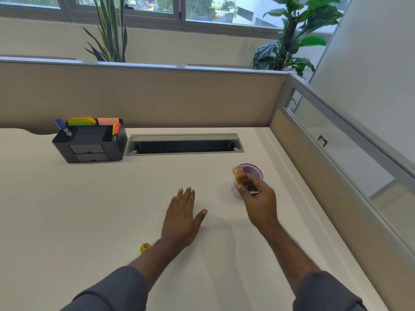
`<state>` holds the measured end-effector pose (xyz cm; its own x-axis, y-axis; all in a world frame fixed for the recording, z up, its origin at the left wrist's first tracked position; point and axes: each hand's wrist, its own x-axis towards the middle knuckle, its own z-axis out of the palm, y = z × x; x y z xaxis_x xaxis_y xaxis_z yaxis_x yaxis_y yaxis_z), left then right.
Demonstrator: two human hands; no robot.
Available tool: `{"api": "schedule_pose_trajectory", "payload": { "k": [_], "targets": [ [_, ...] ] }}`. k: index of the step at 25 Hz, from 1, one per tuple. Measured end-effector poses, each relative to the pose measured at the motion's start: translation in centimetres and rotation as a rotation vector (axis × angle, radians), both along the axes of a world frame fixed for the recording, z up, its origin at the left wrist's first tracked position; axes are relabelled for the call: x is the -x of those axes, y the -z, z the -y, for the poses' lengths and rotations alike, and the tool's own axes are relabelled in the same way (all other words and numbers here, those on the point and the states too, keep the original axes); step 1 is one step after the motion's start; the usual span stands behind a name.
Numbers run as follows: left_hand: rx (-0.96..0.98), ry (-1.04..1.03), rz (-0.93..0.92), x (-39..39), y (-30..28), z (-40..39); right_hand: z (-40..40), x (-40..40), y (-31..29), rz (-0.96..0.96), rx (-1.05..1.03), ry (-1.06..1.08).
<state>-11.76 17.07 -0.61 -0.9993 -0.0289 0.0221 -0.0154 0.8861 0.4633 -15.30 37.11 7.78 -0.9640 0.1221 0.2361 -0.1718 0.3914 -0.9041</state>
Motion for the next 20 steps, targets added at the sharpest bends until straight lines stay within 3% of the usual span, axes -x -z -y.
{"api": "schedule_pose_trajectory", "payload": {
  "k": [5, 13, 20],
  "targets": [
    [0.112, -0.005, 0.064, 0.3, 3.7, 0.5, -4.1, 2.6, 0.3, -0.037, -0.083, 0.081],
    [0.161, -0.007, 0.052, 0.6, 4.4, 0.5, -5.8, 4.2, 0.8, 0.056, -0.133, 0.119],
    [0.178, -0.016, 0.039, 0.6, 4.5, 0.5, -6.1, 5.4, 0.2, 0.017, -0.251, 0.142]
  ]
}}
